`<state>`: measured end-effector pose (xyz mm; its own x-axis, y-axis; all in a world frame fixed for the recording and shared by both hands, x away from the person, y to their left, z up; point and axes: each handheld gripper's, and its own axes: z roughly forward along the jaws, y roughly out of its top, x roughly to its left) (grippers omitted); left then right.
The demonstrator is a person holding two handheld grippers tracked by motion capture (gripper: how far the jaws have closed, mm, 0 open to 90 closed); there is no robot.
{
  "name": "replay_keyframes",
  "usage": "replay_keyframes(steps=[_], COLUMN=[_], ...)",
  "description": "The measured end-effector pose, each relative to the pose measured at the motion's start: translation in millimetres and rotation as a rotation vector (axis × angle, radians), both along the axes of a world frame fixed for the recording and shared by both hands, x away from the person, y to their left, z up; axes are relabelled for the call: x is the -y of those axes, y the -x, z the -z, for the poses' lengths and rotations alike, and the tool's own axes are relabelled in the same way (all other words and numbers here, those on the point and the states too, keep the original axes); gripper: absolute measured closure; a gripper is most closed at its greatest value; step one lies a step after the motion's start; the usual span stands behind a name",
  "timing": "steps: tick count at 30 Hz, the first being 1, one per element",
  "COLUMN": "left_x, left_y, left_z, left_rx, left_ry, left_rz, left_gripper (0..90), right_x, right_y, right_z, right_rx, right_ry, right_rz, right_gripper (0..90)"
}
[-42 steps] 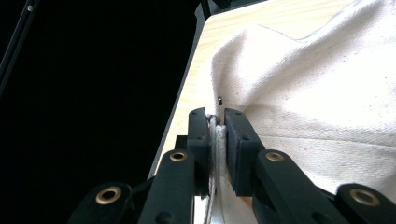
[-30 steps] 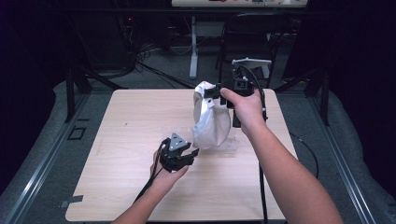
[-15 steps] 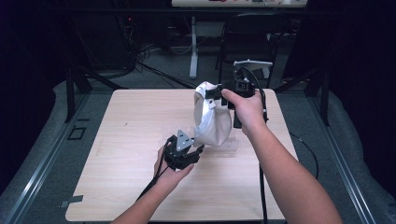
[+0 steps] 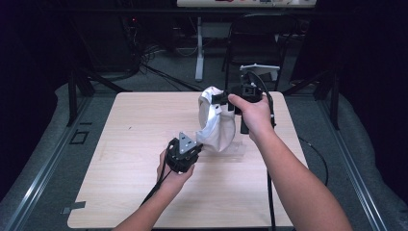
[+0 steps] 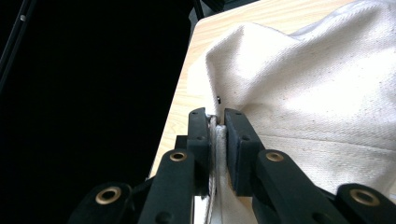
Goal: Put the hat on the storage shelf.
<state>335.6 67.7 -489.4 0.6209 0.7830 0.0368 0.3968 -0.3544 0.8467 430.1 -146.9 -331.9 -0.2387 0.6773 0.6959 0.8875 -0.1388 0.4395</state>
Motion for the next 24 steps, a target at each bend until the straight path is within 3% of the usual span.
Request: replay_keyframes(steps=[10, 14, 16, 18, 24], left_x=[-6.7, -6.6, -5.2, -6.0, -6.4], left_y=[-4.1, -5.7, -8.2, -8.2, -8.2], left_z=[5.1, 7.5, 12.2, 16.0, 16.3], left_rx=[-0.05, -0.062, -0.09, -0.09, -0.105], left_ry=[0.026, 0.015, -0.003, 0.011, 0.005], left_rz=[-0.011, -0.009, -0.011, -0.015, -0.01], left_gripper=[84.2, 84.3, 84.3, 84.3, 84.2], right_x=[-6.7, -7.3, -7.4, -8.4, -7.5], right_y=[-2.4, -2.9, -3.2, -3.4, -4.2], right_z=[9.5, 12.9, 15.1, 18.0, 23.2], right_rx=[-0.011, -0.013, -0.019, -0.028, -0.036], right_ry=[0.017, 0.025, 0.032, 0.06, 0.045], right_rz=[-0.012, -0.011, -0.013, -0.009, -0.012], right_gripper=[81.6, 81.6, 81.6, 81.6, 81.6])
